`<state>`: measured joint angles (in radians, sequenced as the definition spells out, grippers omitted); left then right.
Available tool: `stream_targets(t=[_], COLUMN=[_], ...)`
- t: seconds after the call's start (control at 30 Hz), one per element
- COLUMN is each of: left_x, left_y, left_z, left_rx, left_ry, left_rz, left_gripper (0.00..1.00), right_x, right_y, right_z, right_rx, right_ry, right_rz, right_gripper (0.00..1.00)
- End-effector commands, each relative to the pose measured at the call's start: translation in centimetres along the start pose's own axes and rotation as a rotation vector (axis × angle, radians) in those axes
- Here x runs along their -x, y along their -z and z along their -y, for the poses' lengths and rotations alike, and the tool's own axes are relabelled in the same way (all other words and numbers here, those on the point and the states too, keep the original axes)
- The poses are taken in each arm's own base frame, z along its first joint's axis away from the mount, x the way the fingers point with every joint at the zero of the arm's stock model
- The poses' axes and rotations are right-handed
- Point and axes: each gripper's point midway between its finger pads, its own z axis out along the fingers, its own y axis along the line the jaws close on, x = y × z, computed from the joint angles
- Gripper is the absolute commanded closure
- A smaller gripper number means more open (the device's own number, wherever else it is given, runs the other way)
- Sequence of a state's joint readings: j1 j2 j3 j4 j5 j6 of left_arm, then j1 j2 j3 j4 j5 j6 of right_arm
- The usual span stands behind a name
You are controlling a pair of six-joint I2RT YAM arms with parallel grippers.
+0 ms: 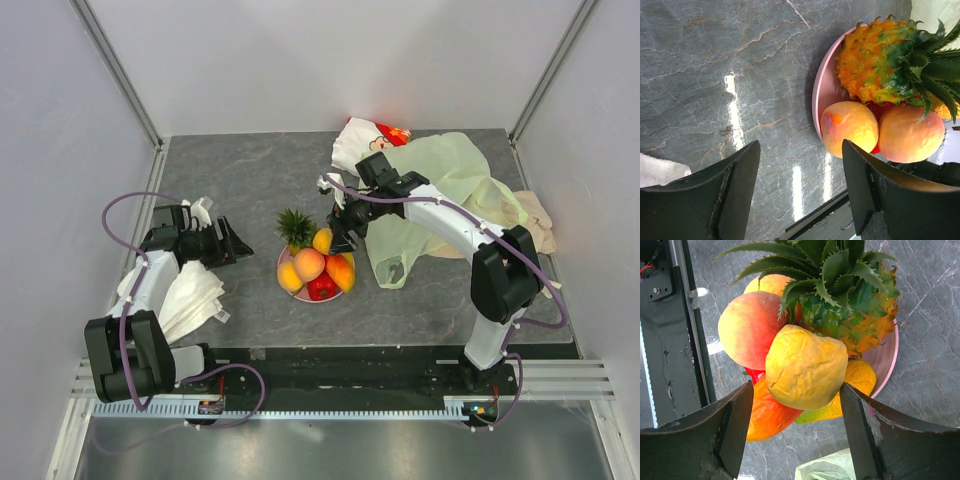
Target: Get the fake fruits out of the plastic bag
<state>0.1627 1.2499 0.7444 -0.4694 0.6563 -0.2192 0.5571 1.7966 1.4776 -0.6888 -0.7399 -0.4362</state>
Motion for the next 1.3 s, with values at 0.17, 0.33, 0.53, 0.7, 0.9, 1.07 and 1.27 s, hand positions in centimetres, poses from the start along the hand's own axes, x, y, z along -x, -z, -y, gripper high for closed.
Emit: stream_targets(t=[0.17,0.33,0.53,0.7,0.9,1.07,1.27], left_x=[0.6,0.6,0.5,0.4,0.5,0.5,0.5], left_y=[0.1,0.0,0.0,-0.1,-0.1,0.0,-0.1], left_z=[0.0,0.1,0.0,-0.1,-0.1,0.0,0.0], left_rx=[-0.009,-0.011,-0.01,-0.011,-0.011,-0.012,-0.011], left_ry=[-0.017,-0.019,-0.015,-0.013,-0.017,-0.021,-0.017], left_rz=[0.02,0.015,0.012,0.01,0.012,0.015,0.014], left_gripper=[0.27,0.26,0.27,0.27,0.27,0.27,0.26], right_x=[0.0,0.0,0.0,-0.1,-0.2,0.4,0.3], right_y=[-0.2,-0.4,-0.4,-0.4,-0.4,0.0,0.6], right_z=[0.1,0.5,0.8,0.9,1.0,0.8,0.1], right_rx=[0.01,0.0,-0.013,-0.018,-0.023,-0.012,0.002], right_ry=[0.003,0.001,0.004,0.002,-0.001,0.024,0.06], right_rz=[0.012,0.005,0.0,0.0,-0.006,0.015,0.019], right_gripper=[0.19,0.17,0.02,0.02,0.02,0.02,0.02])
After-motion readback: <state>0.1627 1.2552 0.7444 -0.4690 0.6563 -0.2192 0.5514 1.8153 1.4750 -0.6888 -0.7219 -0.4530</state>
